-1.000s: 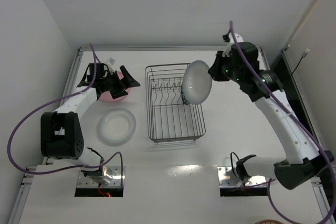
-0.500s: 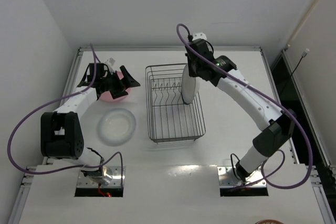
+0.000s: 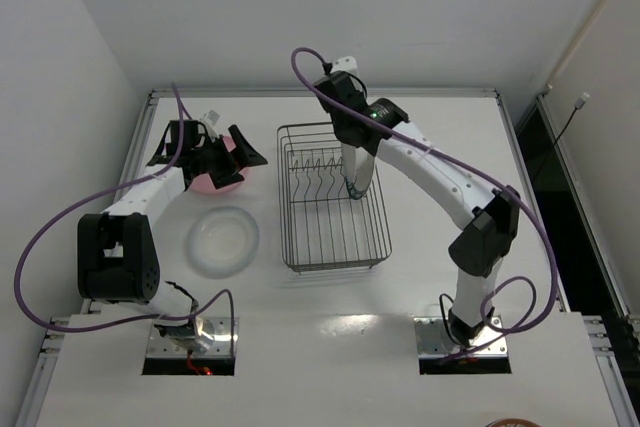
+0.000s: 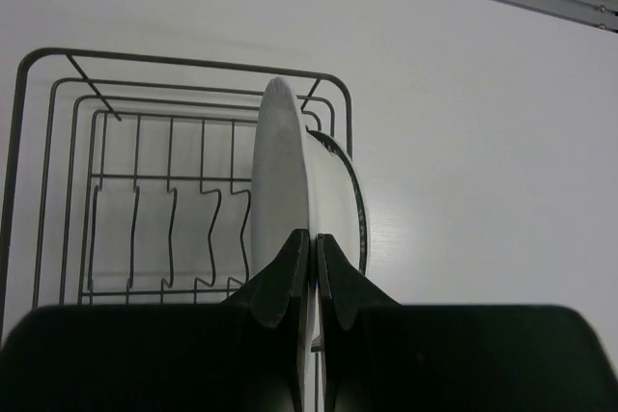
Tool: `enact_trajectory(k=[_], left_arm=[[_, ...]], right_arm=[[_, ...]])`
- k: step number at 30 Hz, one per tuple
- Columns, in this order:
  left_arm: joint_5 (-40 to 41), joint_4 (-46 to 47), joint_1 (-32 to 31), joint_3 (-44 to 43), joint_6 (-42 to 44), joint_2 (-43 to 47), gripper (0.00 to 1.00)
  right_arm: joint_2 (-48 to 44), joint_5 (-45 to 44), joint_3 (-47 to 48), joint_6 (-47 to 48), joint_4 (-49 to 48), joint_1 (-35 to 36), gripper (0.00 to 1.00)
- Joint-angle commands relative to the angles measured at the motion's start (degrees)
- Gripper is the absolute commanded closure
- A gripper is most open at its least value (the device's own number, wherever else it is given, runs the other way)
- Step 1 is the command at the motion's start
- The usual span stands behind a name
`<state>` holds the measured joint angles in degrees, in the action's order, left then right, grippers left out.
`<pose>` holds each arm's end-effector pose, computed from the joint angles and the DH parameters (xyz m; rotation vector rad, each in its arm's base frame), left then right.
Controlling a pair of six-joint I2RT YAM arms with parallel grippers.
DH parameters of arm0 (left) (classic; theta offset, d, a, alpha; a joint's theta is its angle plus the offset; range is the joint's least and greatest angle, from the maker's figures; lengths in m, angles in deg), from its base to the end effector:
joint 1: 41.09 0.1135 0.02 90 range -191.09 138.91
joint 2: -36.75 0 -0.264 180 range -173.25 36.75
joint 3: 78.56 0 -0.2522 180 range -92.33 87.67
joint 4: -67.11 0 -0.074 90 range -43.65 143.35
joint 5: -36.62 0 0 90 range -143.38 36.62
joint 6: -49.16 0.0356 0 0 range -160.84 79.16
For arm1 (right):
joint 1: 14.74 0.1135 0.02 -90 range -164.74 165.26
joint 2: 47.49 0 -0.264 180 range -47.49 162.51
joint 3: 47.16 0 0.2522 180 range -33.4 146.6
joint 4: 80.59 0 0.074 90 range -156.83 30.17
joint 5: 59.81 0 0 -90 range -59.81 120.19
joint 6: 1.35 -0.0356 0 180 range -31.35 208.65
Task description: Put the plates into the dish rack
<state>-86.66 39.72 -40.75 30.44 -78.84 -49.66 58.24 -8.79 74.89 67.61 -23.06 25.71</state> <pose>0.3228 -0.0176 0.2395 -0.4831 2.3264 -0.9987 0.3266 0.2490 0.3715 -0.0216 2.1120 -0.1508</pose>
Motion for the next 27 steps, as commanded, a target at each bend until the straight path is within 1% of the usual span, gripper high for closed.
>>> enact_trajectory(k=[1, 5, 9, 17, 27], left_arm=[[-1.3, 1.5, 0.4, 0.0, -0.2, 0.2, 0.00], [-1.3, 2.0, 0.4, 0.0, -0.8, 0.2, 0.00], [-1.8, 2.0, 0.4, 0.0, -0.8, 0.2, 0.00], [-1.8, 2.0, 0.4, 0.0, -0.8, 0.2, 0.00], [-1.8, 2.0, 0.4, 0.0, -0.8, 0.2, 0.00]], right_arm=[[-0.2, -3.6, 1.1, 1.6, -3.3, 1.0, 1.00], [-0.2, -6.1, -1.3, 1.6, -4.4, 2.8, 1.00], [0.4, -8.6, -1.3, 1.6, -4.4, 4.0, 1.00], [2.3, -9.3, -1.9, 1.4, -3.8, 5.1, 1.00], [3.4, -1.6, -6.2, -4.0, -3.3, 3.9, 1.00]])
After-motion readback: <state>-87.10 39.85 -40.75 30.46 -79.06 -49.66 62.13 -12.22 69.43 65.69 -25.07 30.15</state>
